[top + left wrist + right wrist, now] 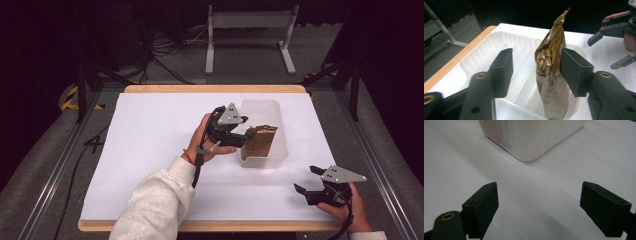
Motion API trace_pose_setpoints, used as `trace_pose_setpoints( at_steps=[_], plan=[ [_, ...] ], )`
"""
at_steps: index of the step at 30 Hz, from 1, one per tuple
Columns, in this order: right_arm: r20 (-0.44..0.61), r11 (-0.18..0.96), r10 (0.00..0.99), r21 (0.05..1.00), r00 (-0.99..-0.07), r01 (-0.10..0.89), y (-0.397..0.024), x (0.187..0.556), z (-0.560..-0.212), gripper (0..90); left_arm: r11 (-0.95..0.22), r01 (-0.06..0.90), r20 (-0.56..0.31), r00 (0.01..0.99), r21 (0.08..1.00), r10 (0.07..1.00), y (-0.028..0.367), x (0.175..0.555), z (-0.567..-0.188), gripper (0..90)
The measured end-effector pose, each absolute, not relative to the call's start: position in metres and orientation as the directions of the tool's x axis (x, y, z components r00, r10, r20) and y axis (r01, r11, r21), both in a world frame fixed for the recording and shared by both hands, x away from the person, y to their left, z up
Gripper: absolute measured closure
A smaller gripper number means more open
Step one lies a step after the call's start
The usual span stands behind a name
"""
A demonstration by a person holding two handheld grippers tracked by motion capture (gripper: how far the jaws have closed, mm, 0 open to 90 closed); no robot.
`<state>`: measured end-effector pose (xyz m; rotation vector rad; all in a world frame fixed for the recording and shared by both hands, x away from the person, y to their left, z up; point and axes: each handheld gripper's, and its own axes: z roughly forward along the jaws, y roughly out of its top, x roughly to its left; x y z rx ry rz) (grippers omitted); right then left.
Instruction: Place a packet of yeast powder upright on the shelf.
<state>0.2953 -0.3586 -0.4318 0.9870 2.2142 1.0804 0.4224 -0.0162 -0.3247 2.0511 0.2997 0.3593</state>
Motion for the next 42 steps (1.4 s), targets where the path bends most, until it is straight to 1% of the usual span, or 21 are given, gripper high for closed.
trace_pose_setpoints(
  at_steps=[1,2,7,11,14,20,24,28,30,39,42],
  plan=[
    [-0.106,0.427,0.775,0.814,-0.623,0.394,-0.359,0.295,-0.432,15.9,-0.478,0.062,0.128,0.925,0.876,0.357,-0.016,0.422,-0.325,41.5],
    [-0.108,0.429,0.776,0.813,-0.622,0.393,-0.359,0.295,-0.432,15.9,-0.478,0.059,0.132,0.925,0.876,0.357,-0.015,0.422,-0.324,41.5],
    [-0.111,0.433,0.773,0.811,-0.624,0.393,-0.358,0.295,-0.432,15.8,-0.507,0.055,0.168,0.909,0.86,0.382,-0.013,0.421,-0.323,28.6],
    [-0.108,0.429,0.774,0.814,-0.624,0.392,-0.359,0.295,-0.431,15.8,-0.505,0.085,0.155,0.897,0.859,0.413,-0.01,0.42,-0.324,16.7],
    [-0.103,0.426,0.773,0.815,-0.626,0.393,-0.358,0.295,-0.432,15.7,-0.519,0.091,0.163,0.891,0.85,0.424,-0.008,0.418,-0.324,11.0],
    [-0.105,0.432,0.771,0.811,-0.628,0.395,-0.357,0.295,-0.433,15.7,-0.534,0.095,0.181,0.879,0.84,0.441,0.004,0.412,-0.325,8.9],
    [-0.103,0.43,0.772,0.811,-0.627,0.396,-0.358,0.295,-0.432,15.6,-0.547,0.082,0.208,0.87,0.833,0.447,0.013,0.41,-0.324,7.4],
    [-0.1,0.427,0.771,0.814,-0.629,0.394,-0.358,0.294,-0.432,15.7,-0.549,0.094,0.21,0.861,0.83,0.463,0.021,0.409,-0.326,6.8],
    [-0.107,0.431,0.77,0.814,-0.629,0.389,-0.357,0.294,-0.431,15.7,-0.57,0.086,0.231,0.857,0.817,0.461,0.026,0.408,-0.328,5.7],
    [-0.132,0.446,0.769,0.811,-0.625,0.379,-0.357,0.293,-0.43,15.6,-0.613,0.088,0.267,0.845,0.785,0.463,0.043,0.404,-0.336,5.4],
    [-0.143,0.455,0.768,0.808,-0.624,0.375,-0.356,0.292,-0.43,15.6,-0.621,0.098,0.264,0.846,0.778,0.464,0.049,0.403,-0.34,5.4]
  ],
)
